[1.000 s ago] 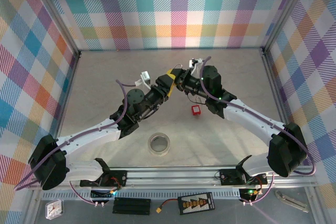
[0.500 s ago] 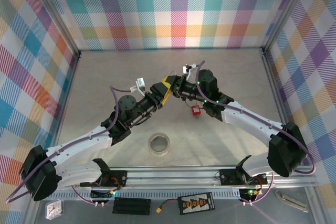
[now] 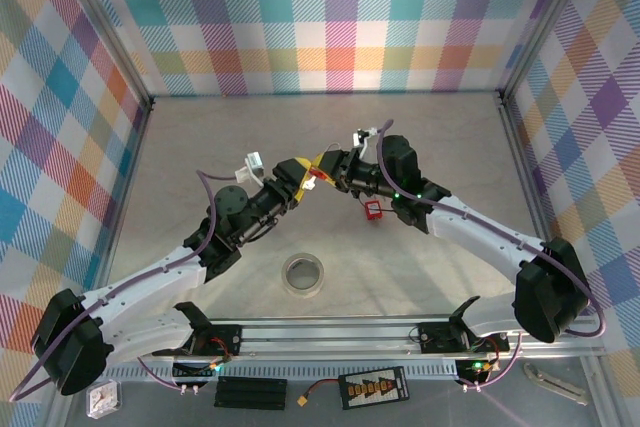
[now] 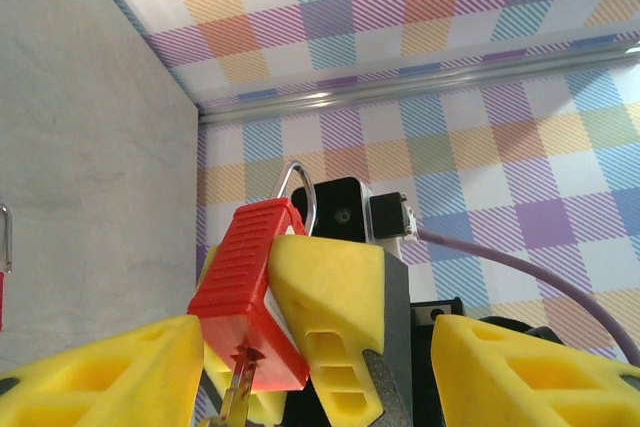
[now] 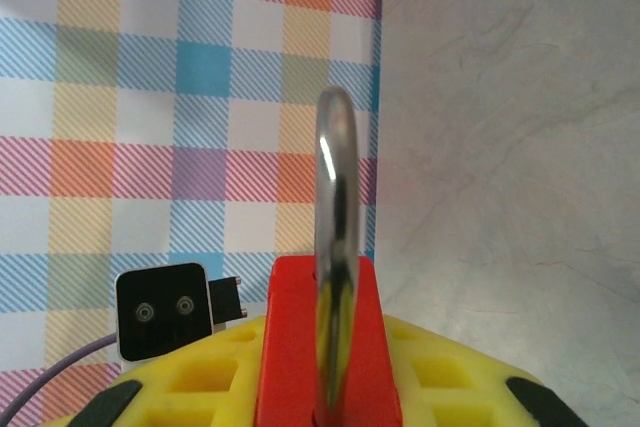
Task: Unlock with the key
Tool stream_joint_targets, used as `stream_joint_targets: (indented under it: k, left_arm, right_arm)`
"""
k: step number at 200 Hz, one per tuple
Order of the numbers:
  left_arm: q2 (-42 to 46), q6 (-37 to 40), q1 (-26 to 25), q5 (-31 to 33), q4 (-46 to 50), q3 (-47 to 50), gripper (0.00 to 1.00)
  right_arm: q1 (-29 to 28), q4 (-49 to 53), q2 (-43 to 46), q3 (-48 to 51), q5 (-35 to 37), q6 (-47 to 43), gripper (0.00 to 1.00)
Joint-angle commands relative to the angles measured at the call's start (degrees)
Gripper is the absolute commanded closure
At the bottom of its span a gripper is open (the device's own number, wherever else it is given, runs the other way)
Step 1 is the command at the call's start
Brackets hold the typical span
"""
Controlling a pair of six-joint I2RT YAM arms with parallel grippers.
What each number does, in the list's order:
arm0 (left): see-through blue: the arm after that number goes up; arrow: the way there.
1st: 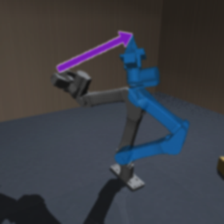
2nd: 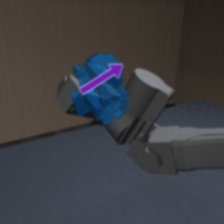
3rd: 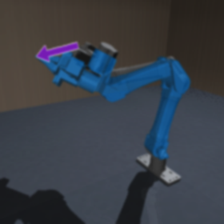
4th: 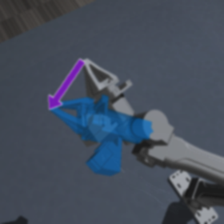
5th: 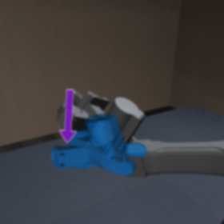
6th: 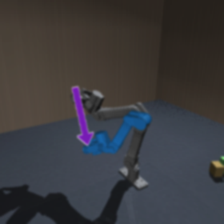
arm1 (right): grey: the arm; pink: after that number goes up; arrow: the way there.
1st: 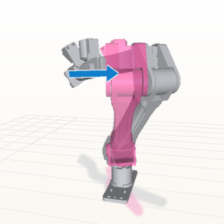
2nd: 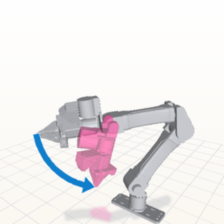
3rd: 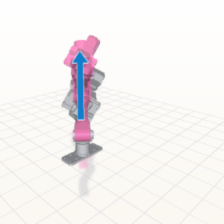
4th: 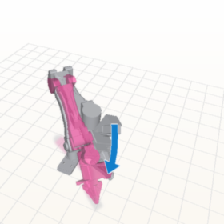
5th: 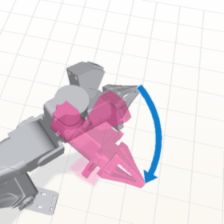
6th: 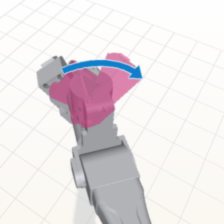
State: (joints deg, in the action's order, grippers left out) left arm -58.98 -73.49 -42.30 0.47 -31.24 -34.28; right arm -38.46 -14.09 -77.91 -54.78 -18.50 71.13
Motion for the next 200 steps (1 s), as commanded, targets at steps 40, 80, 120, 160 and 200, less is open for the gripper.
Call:
stream_joint_targets:
  k: [40,80,120,160,200]
  left_arm:
    - [2.4,-2.1,-1.8,-0.6,-6.2,3.7,0.40]
    - [1.2,-3.4,-4.0,0.5,-6.6,5.5,0.43]
    - [-0.1,-4.7,-5.6,1.4,-7.1,6.8,0.46]
    - [-0.9,-4.7,-5.7,2.0,-7.2,6.8,0.48]
    - [-1.5,-4.5,-5.6,2.9,-6.2,6.4,0.51]
  right_arm:
    - [1.9,0.8,-0.1,0.1,0.4,-0.4,1.00]
    - [2.0,-0.8,-1.2,-0.1,0.1,0.6,1.00]
    - [1.9,-1.3,-1.1,0.1,0.1,0.8,1.00]
    - [2.0,-2.2,-1.3,0.4,-0.4,1.3,1.00]
    - [1.9,-3.3,-1.1,1.1,-0.8,1.8,1.00]
